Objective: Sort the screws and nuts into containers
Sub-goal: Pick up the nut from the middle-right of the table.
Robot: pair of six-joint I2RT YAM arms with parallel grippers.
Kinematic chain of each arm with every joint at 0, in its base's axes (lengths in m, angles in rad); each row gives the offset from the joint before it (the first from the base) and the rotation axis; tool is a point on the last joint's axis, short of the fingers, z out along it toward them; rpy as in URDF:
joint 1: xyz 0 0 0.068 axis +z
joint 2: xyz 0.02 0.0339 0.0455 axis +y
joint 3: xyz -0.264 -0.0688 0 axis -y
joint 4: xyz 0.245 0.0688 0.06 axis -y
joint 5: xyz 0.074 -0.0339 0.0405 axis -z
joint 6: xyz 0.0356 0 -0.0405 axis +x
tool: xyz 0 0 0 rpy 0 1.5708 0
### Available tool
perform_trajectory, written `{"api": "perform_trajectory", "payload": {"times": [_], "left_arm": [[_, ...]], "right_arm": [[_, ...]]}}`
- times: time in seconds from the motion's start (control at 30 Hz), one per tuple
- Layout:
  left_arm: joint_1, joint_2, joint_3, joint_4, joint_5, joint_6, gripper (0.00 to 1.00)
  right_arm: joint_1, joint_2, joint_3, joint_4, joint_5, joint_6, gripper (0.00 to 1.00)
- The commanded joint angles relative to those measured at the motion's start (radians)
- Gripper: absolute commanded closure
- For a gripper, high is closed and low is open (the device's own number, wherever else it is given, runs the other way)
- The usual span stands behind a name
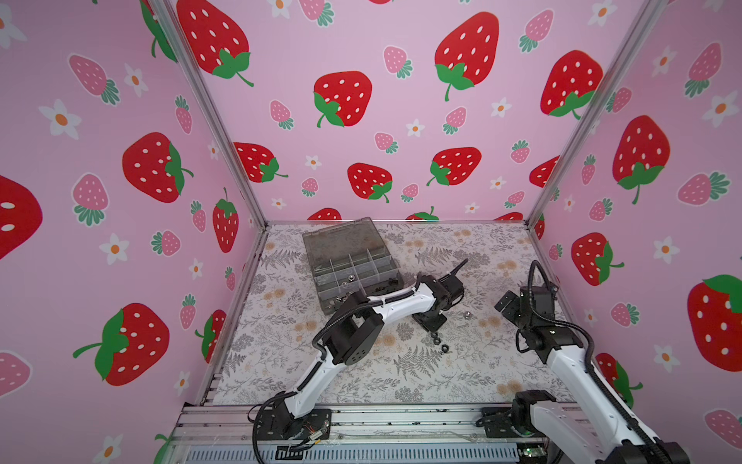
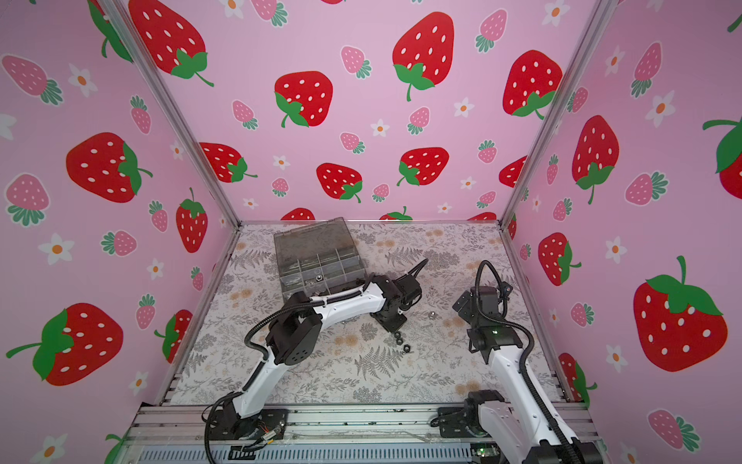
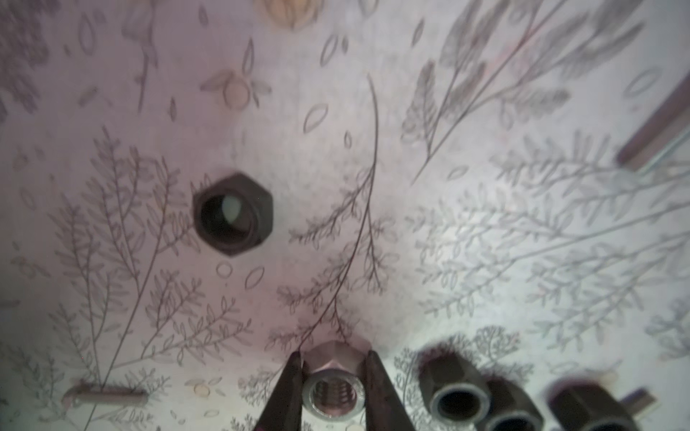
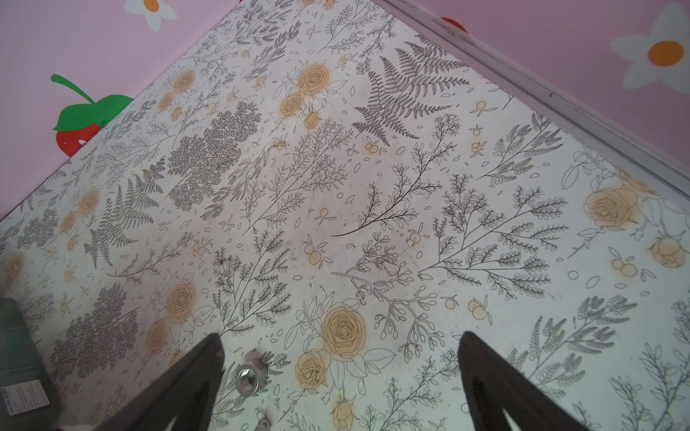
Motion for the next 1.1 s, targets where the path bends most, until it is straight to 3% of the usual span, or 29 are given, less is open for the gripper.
{"api": "perform_trajectory", "payload": {"times": [0.0, 0.63, 1.07], "left_arm": [[0.001, -0.043, -0.064, -0.009, -0.032, -0.029, 1.0], [0.103, -0.277, -0.233, 0.071, -0.08, -0.094, 1.0], [0.347, -0.463, -0.354, 0.142, -0.083, -0.155, 1.0]], "right_arm": [[-0.006, -0.01, 0.005, 0.005, -0.003, 0.011, 0.0], [-0.006, 0.014, 0.003, 0.042, -0.022, -0.006, 0.0], [0.001, 0.049, -0.003, 0.101, -0.105, -0.045, 0.0]]}}
